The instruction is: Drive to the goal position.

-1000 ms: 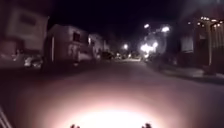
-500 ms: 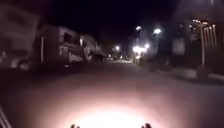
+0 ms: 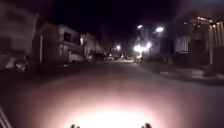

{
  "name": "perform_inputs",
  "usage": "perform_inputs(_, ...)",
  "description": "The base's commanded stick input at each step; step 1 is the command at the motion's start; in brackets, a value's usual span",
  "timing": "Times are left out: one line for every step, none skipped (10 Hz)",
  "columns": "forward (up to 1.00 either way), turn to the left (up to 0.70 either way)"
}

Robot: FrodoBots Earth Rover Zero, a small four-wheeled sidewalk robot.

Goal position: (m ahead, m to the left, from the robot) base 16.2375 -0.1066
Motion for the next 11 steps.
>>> perform_inputs(0.7,0.0)
perform_inputs(0.7,0.0)
perform_inputs(0.7,0.0)
perform_inputs(0.7,0.0)
perform_inputs(0.7,0.0)
perform_inputs(0.7,0.0)
perform_inputs(0.7,0.0)
perform_inputs(0.7,0.0)
perform_inputs(0.7,0.0)
perform_inputs(0.7,0.0)
perform_inputs(0.7,0.0)
